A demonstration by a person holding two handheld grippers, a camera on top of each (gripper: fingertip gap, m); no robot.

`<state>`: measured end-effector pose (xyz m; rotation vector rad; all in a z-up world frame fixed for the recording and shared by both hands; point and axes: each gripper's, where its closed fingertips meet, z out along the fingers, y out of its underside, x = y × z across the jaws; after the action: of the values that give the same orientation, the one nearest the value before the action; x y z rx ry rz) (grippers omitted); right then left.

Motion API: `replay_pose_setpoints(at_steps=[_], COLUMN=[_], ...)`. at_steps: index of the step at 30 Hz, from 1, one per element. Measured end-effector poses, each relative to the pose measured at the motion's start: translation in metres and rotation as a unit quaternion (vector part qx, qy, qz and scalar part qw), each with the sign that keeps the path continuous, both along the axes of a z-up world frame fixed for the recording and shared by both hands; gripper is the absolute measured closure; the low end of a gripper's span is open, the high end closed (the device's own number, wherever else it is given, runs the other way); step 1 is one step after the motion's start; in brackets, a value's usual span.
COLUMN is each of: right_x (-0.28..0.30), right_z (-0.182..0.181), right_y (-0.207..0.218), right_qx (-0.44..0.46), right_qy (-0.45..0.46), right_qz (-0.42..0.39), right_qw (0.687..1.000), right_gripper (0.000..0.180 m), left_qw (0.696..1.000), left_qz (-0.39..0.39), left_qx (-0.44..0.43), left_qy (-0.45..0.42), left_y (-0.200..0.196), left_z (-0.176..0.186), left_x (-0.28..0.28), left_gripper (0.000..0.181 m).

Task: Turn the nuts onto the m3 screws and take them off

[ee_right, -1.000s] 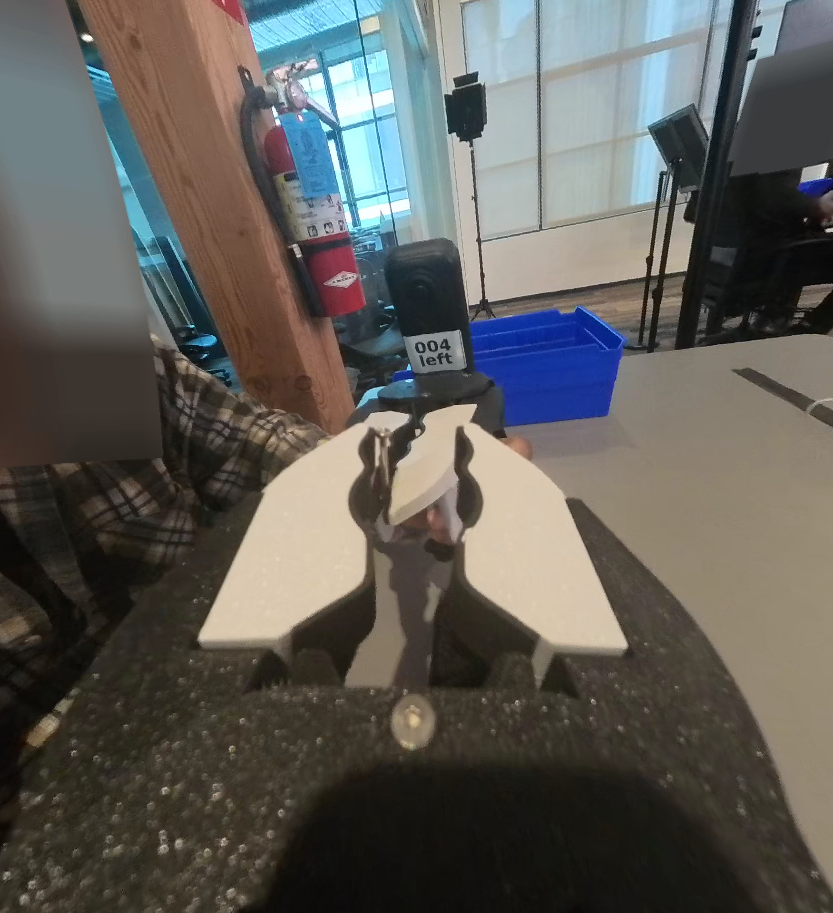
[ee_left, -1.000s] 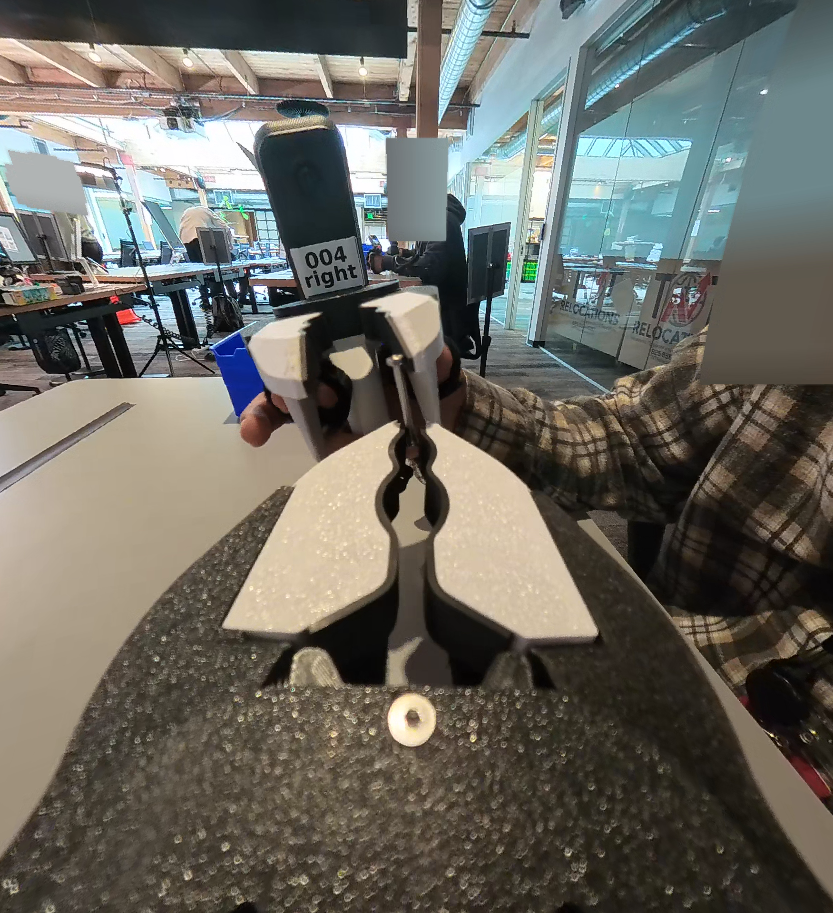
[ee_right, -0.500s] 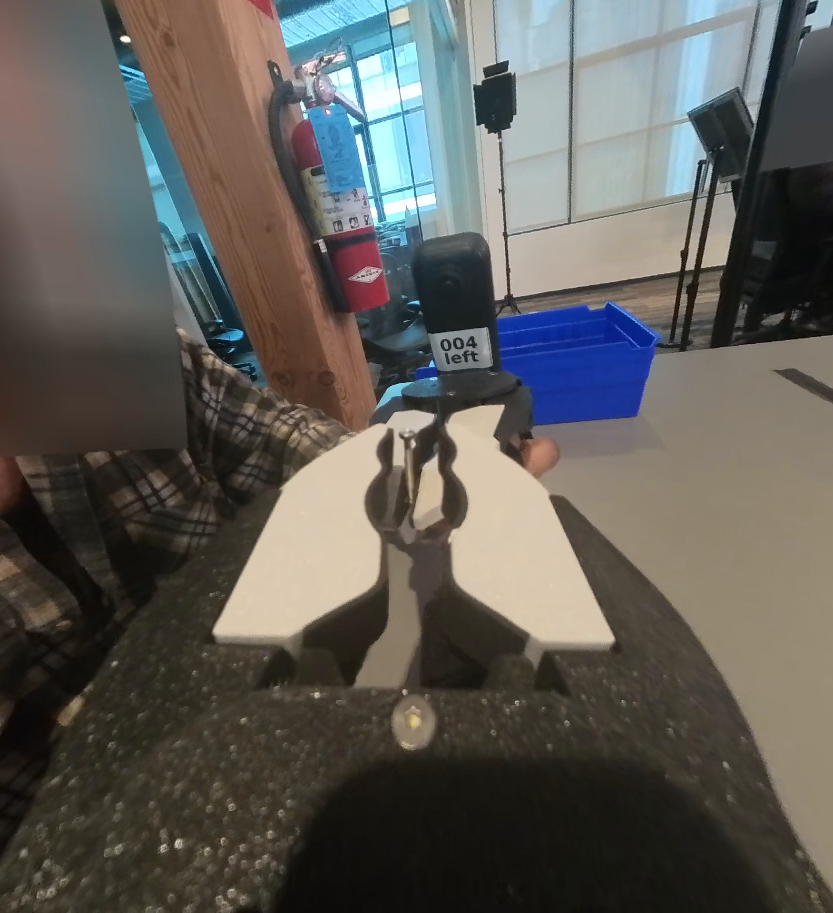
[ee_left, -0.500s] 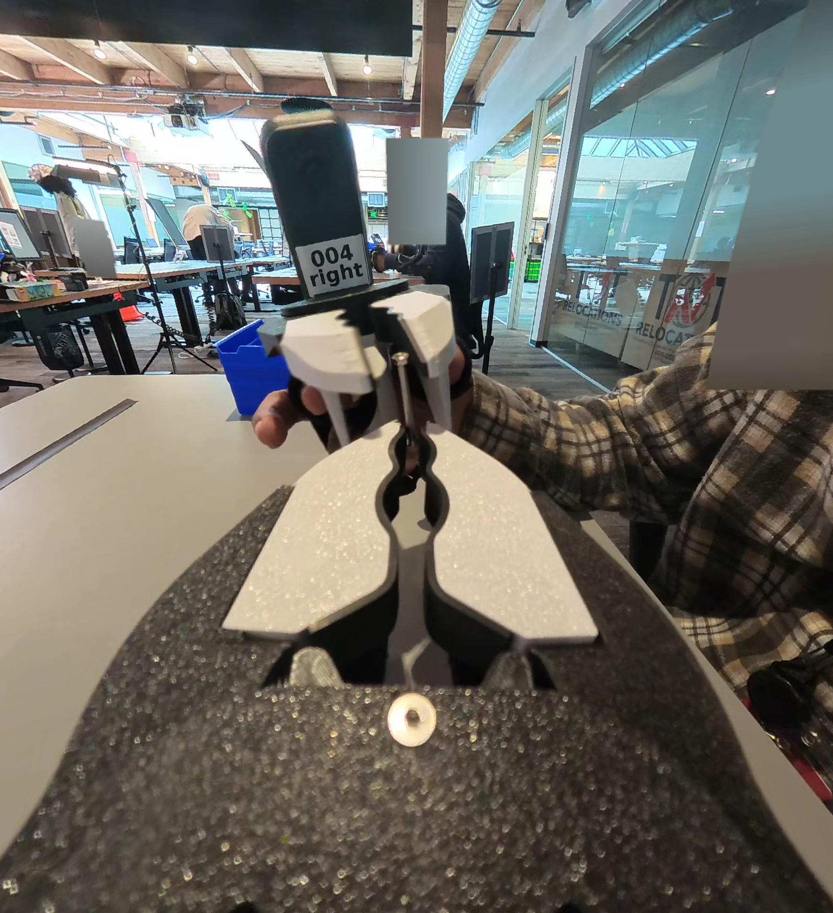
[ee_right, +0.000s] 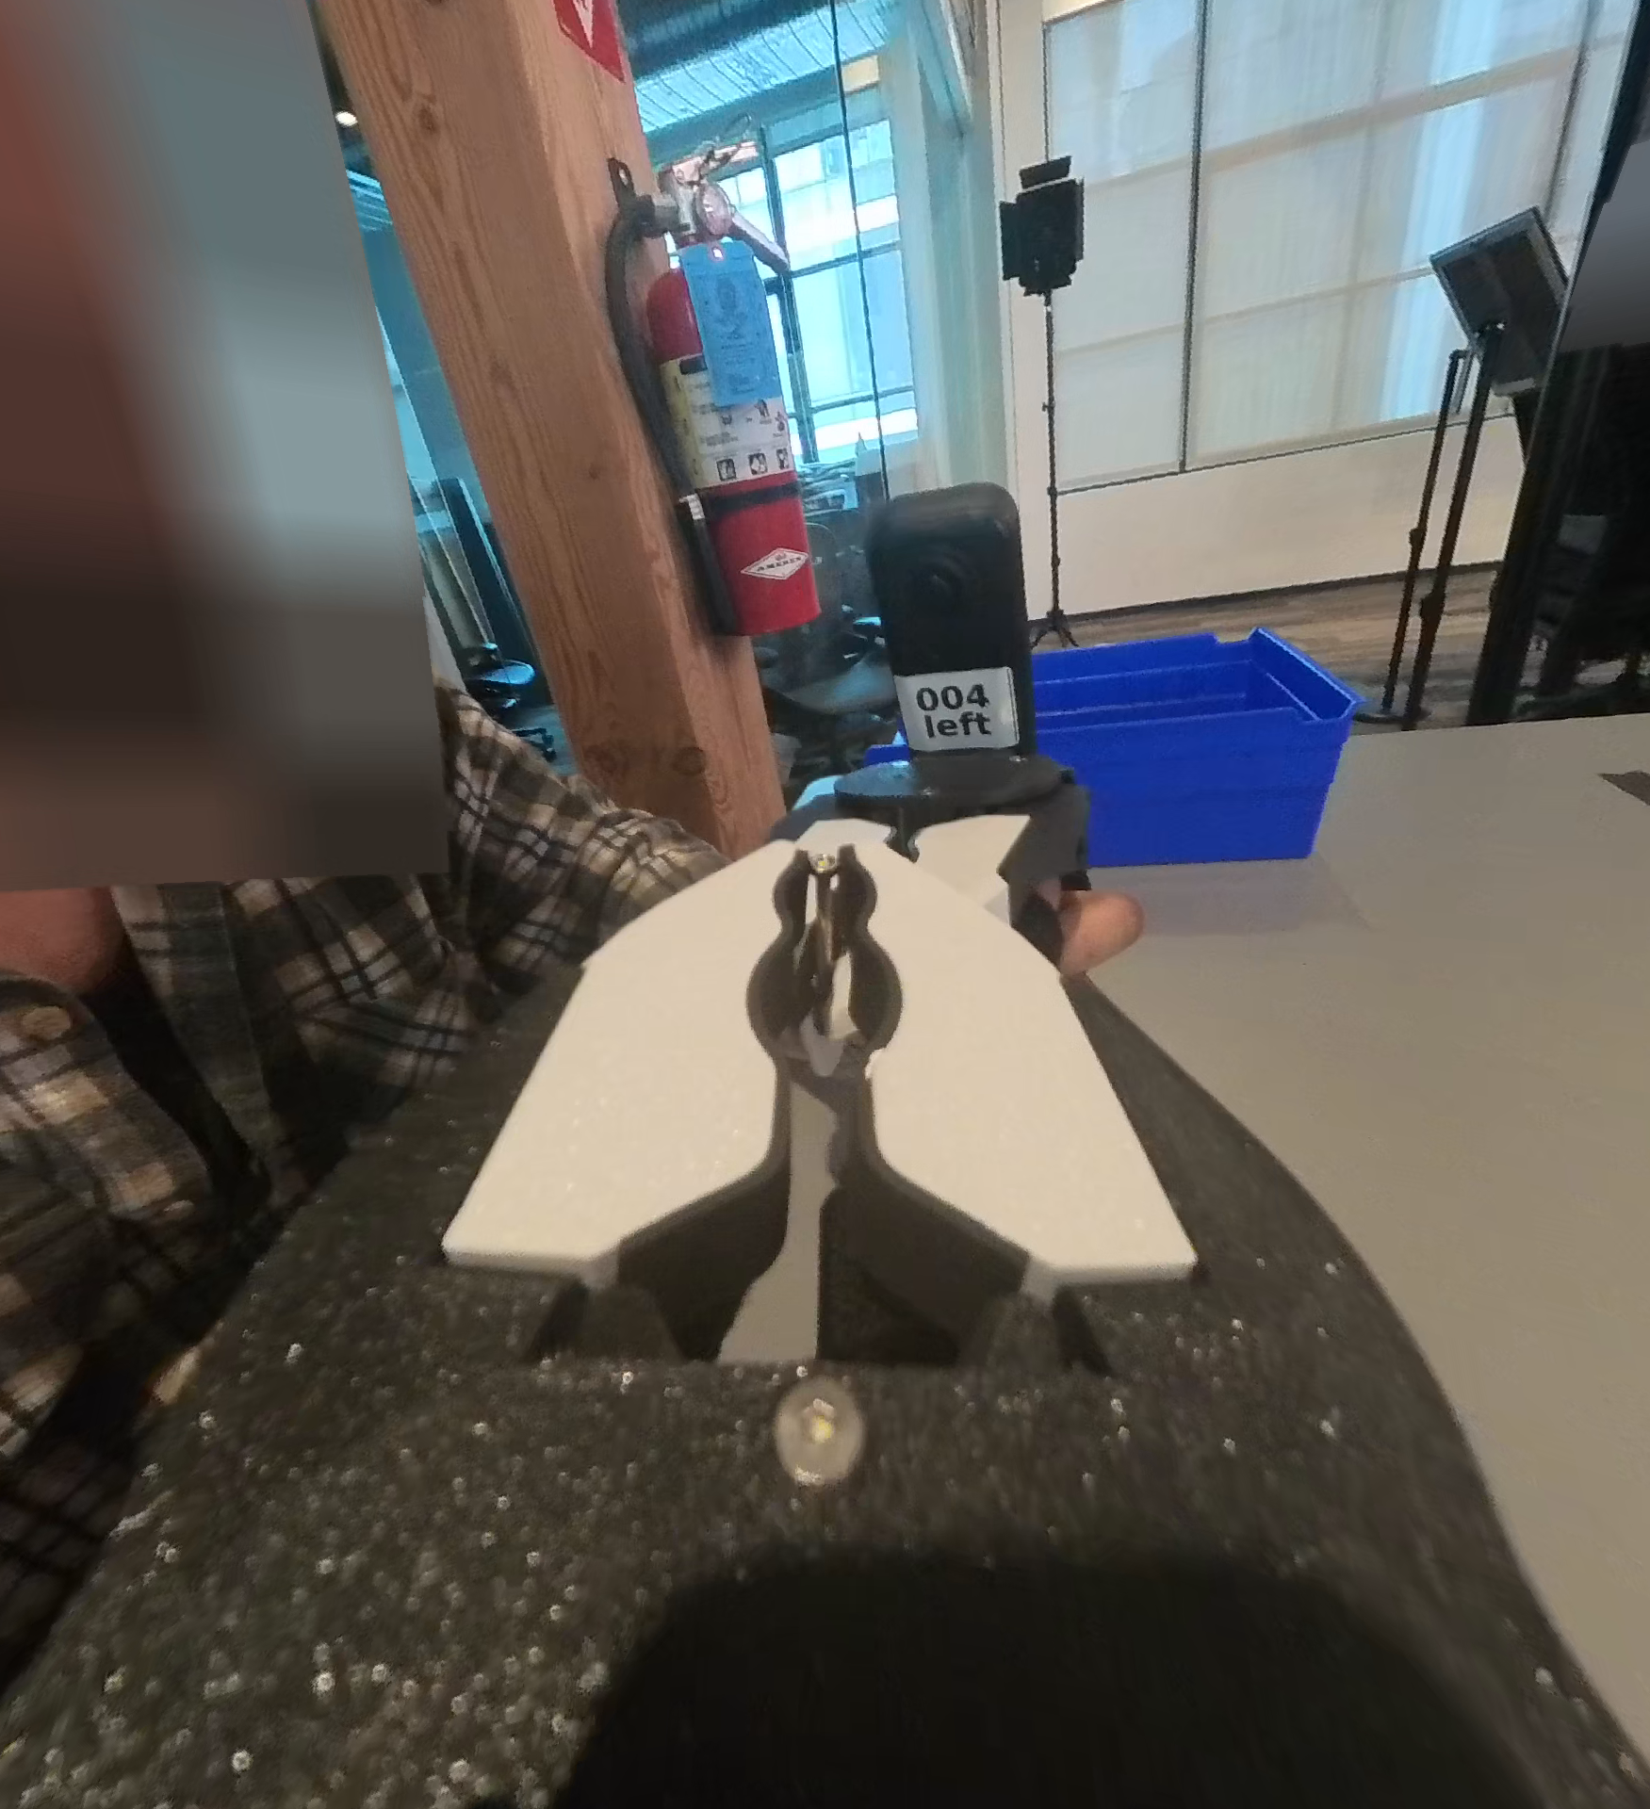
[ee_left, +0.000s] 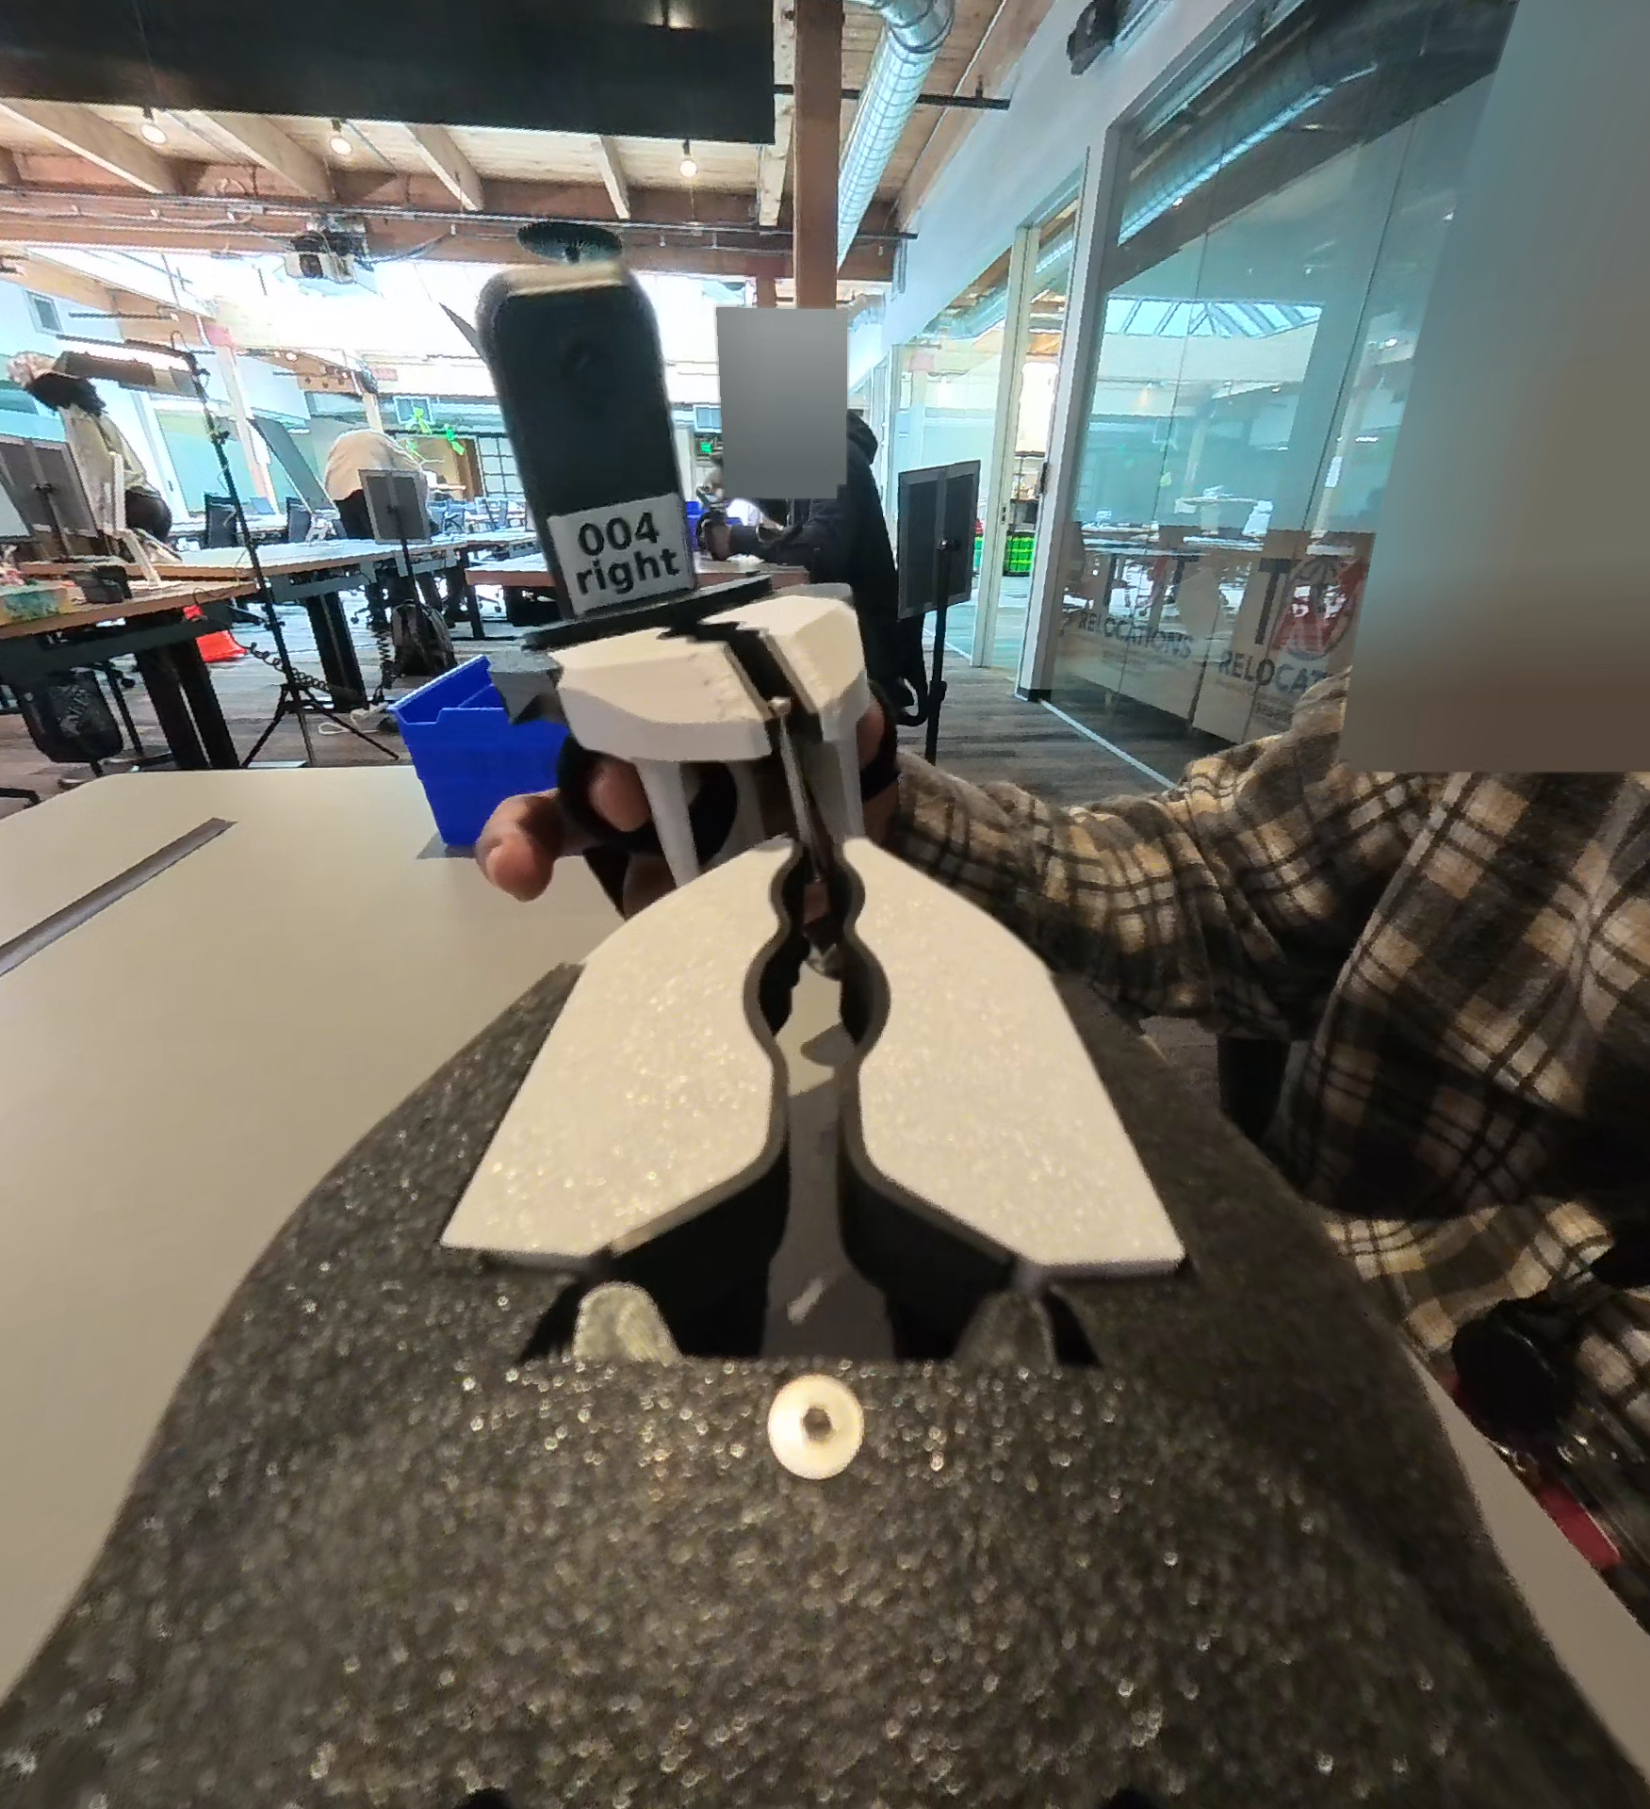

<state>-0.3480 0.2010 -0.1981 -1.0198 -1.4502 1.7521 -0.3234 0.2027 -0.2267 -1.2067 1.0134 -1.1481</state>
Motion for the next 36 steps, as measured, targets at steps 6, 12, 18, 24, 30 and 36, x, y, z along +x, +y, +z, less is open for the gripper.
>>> replay_pose_setpoints(at_steps=[6, 12, 18, 24, 30, 36], right_x=[0.001, 0.002, 0.003, -0.003, -0.002, -0.001], right_z=[0.002, 0.002, 0.007, 0.002, 0.002, 0.002], right_y=[0.002, 0.008, 0.005, 0.003, -0.001, -0.003], right_qx=[-0.006, -0.009, -0.014, -0.016, -0.012, -0.005], right_qy=[0.001, 0.002, 0.011, 0.001, 0.001, 0.002], right_qz=[-0.003, -0.014, -0.01, -0.01, 0.001, 0.006], right_qw=[1.0, 1.0, 1.0, 1.0, 1.0, 1.0], right_gripper=[0.167, 0.166, 0.158, 0.159, 0.167, 0.175], left_qw=[1.0, 1.0, 1.0, 1.0, 1.0, 1.0], left_qz=[-0.003, -0.001, 0.006, 0.006, 0.006, 0.004], left_qx=[0.008, 0.008, 0.003, 0.008, 0.008, 0.008], left_qy=[-0.005, -0.008, -0.008, 0.005, 0.002, 0.003], left_y=[-0.002, -0.002, 0.001, 0.0, 0.0, 0.0], left_z=[0.003, 0.004, 0.003, 0.0, 0.001, 0.001], left_x=[-0.001, -0.002, -0.003, 0.001, 0.0, 0.001], left_gripper=[0.177, 0.177, 0.177, 0.177, 0.177, 0.177])
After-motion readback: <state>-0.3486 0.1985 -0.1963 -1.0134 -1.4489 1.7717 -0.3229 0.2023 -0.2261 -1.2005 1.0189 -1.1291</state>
